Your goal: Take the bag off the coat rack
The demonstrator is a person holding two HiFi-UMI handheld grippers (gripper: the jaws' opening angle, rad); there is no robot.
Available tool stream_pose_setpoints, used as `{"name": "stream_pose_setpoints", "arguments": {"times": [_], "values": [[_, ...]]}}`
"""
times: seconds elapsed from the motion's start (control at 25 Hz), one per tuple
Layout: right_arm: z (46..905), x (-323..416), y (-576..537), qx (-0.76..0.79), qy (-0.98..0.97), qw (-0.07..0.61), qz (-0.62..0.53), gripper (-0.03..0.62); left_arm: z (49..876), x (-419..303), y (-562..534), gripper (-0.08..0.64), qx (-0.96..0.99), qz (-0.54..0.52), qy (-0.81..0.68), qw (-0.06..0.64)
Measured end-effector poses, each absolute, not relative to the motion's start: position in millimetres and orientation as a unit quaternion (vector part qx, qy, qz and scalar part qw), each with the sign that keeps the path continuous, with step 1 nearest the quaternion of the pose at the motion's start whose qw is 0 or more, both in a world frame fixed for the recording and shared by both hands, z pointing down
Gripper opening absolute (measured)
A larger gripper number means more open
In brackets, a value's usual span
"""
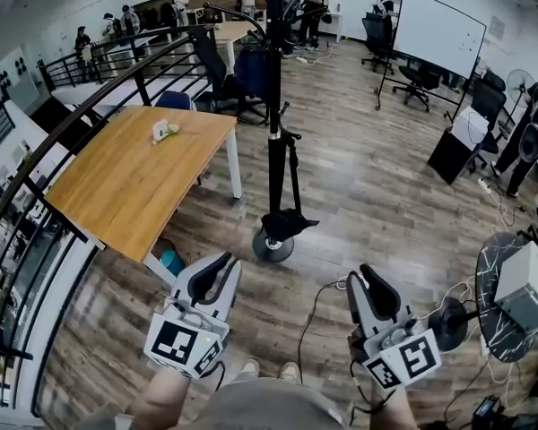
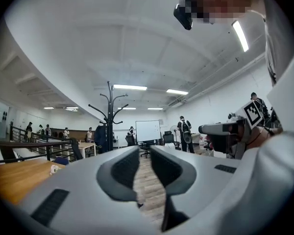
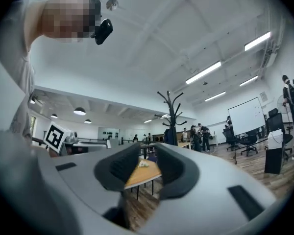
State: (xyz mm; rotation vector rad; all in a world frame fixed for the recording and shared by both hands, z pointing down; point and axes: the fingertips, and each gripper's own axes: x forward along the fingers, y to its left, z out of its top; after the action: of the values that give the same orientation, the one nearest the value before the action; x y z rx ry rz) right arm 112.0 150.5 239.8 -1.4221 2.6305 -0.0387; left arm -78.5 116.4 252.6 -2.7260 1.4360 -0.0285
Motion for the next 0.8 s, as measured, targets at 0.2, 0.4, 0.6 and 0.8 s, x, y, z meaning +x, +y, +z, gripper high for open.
{"name": "stream_pose_setpoints", "arguments": {"times": [0.2,0.4,0.6,0.8], "values": [[242.6,123.7,143.2,-0.485,0.872,0.062,-0.003,0.279,262.5,-74.1,108.4,0.210,-0.878,-0.022,0.478,0.020],[250.2,134.2,137.6,-0.488,0.871,0.052,-0.011,0.279,266.0,-68.9,105.2,0.210,-0.872,-0.030,0.488,0.027],[269.5,147.0,126.7,-0.484,0.874,0.040,-0.023,0.279,275.2,-63.0,99.5,0.210,-0.864,-0.041,0.500,0.036],[286.9,152.5,106.6,-0.478,0.877,0.035,-0.044,0.279,283.9,-61.2,85.9,0.210,-0.858,-0.053,0.509,0.042]]}}
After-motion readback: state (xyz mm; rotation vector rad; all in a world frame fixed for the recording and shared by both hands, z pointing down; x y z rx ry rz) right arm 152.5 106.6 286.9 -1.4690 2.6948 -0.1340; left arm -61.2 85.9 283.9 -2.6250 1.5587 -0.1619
